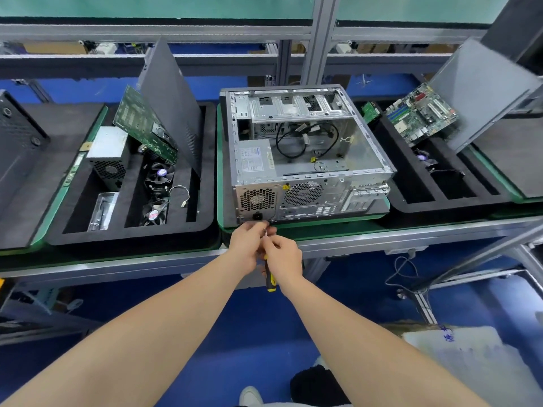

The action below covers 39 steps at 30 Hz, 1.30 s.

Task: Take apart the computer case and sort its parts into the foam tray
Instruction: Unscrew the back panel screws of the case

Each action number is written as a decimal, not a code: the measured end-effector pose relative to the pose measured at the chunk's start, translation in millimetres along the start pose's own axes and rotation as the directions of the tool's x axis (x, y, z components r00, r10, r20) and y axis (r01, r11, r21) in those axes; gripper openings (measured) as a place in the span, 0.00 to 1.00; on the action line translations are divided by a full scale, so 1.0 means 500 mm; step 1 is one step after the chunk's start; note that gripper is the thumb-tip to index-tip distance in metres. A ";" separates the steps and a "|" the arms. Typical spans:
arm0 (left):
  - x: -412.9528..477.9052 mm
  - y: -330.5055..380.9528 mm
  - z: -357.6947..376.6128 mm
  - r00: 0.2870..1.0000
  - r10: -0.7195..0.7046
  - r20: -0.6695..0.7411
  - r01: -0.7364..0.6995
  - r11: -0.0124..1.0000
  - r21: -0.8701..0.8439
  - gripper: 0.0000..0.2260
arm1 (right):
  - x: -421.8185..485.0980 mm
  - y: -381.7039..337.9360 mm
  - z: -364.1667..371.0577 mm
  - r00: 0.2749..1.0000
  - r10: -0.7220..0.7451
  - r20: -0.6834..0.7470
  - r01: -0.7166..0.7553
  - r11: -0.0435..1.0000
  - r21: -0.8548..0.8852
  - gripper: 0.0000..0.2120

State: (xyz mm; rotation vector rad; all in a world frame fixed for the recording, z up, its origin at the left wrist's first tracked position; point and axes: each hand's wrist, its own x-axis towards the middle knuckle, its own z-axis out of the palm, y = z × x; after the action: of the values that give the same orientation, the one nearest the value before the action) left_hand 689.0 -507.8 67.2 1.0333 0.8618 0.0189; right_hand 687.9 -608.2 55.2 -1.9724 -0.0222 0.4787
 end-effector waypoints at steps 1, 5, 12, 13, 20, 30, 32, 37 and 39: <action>-0.003 -0.010 0.018 1.000 0.018 -0.004 -0.018 0.999 0.030 0.07 | 0.001 0.008 -0.015 1.000 -0.004 -0.017 0.003 0.999 -0.036 0.16; -0.011 -0.059 0.109 0.998 0.062 0.007 -0.062 0.991 0.115 0.05 | 0.003 0.052 -0.084 0.995 -0.004 -0.097 0.000 0.999 -0.039 0.16; -0.016 -0.108 0.303 0.993 0.060 0.102 -0.082 0.970 0.229 0.05 | 0.029 0.112 -0.248 0.974 -0.001 -0.226 0.009 0.999 0.033 0.13; -0.016 -0.114 0.335 0.991 0.051 0.120 -0.077 0.972 0.224 0.05 | 0.037 0.120 -0.276 0.969 -0.007 -0.248 0.016 0.999 0.035 0.13; -0.022 -0.153 0.556 0.976 -0.046 0.211 0.012 0.988 0.157 0.07 | 0.104 0.178 -0.470 0.920 -0.009 -0.393 0.028 0.999 0.042 0.15; 0.068 -0.145 0.779 0.985 0.156 0.078 -0.174 0.908 0.381 0.02 | 0.310 0.155 -0.701 0.912 -0.038 -0.407 0.037 0.999 -0.009 0.10; 0.088 -0.138 0.799 0.984 0.174 0.037 -0.174 0.890 0.421 0.02 | 0.346 0.156 -0.721 0.931 -0.023 -0.365 0.008 0.999 -0.043 0.09; 0.121 -0.131 0.822 0.985 0.172 -0.026 -0.144 0.889 0.435 0.05 | 0.403 0.175 -0.743 0.954 0.027 -0.297 -0.057 0.994 -0.094 0.09; 0.128 -0.129 0.826 0.989 0.142 -0.042 -0.113 0.903 0.414 0.06 | 0.416 0.180 -0.746 0.956 0.040 -0.290 -0.074 0.991 -0.109 0.09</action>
State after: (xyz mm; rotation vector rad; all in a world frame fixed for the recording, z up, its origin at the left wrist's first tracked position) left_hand 970.1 -823.6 71.5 1.4928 0.8808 -0.0161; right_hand 988.4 -924.7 45.2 -2.1480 0.1950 0.2272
